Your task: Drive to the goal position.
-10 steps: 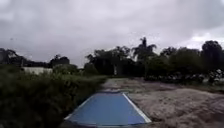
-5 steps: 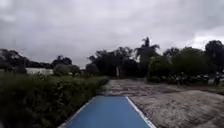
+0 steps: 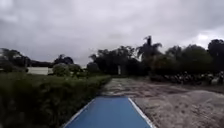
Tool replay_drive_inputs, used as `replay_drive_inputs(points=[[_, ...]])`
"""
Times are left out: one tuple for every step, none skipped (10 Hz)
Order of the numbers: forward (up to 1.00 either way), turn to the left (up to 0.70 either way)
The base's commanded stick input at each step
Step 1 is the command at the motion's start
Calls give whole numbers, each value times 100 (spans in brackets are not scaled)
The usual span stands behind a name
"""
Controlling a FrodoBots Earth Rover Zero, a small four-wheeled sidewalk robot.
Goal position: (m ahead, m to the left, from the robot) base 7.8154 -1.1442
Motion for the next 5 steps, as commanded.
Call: replay_drive_inputs(points=[[50,0],[50,0],[50,0],[50,0],[50,0]])
